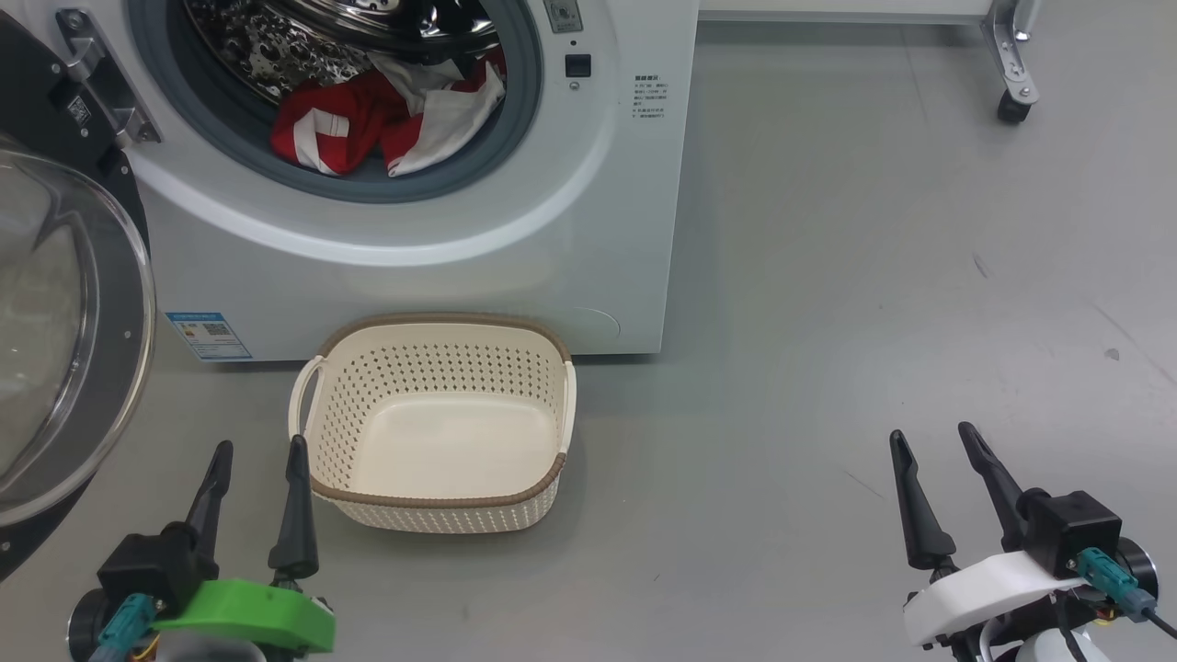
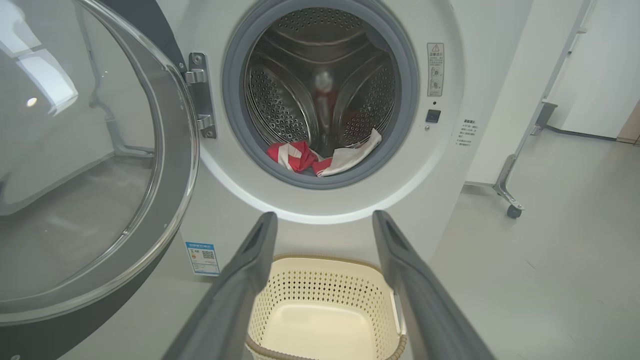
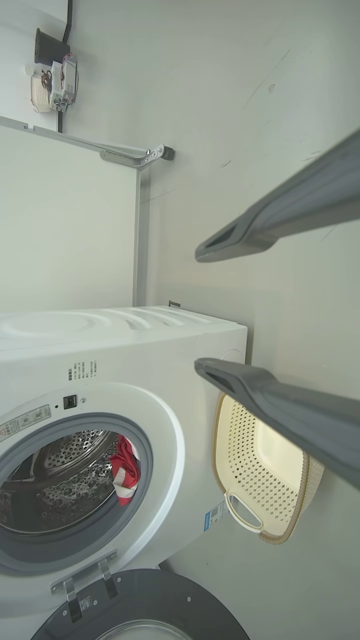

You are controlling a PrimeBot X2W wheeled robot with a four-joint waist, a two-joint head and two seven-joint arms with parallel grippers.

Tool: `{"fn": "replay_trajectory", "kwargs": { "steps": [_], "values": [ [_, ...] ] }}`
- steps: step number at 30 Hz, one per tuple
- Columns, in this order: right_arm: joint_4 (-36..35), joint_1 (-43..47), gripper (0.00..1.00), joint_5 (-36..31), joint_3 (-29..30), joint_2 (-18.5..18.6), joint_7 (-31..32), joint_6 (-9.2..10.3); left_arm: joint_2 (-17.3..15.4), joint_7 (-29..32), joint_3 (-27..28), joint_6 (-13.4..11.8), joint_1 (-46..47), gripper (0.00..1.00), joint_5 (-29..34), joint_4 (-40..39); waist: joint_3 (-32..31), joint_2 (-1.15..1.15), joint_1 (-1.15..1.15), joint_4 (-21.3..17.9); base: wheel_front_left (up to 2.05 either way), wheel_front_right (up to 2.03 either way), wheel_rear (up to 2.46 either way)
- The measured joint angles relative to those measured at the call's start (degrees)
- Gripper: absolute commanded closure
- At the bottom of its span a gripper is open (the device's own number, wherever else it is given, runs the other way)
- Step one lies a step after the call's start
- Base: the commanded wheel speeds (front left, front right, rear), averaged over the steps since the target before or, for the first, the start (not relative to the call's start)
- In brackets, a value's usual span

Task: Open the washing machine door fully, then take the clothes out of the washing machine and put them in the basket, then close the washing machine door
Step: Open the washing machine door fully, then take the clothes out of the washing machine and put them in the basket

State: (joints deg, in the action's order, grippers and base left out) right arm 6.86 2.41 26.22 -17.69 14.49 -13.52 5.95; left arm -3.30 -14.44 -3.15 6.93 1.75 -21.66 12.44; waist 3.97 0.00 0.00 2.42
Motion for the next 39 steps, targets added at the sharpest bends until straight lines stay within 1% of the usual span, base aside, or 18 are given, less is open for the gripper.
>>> {"fn": "replay_trajectory", "kwargs": {
  "steps": [13, 39],
  "values": [
    [-0.02, 0.07, 0.0, 0.0, 0.13, -0.02, -0.42, 0.0, 0.04, 0.0, -0.36, 0.01, -0.59, 0.0, 0.07, -1.65, 0.44, 0.0, 0.0, -0.22, 0.0, 0.0, 0.0],
    [0.01, 0.08, 0.0, -0.02, 0.12, -0.19, -0.43, -0.34, 0.18, 0.0, -0.35, 0.01, -0.89, 0.0, 0.08, -2.4, 0.83, 0.0, 0.0, -0.3, 0.0, 0.0, 0.0]
  ]
}}
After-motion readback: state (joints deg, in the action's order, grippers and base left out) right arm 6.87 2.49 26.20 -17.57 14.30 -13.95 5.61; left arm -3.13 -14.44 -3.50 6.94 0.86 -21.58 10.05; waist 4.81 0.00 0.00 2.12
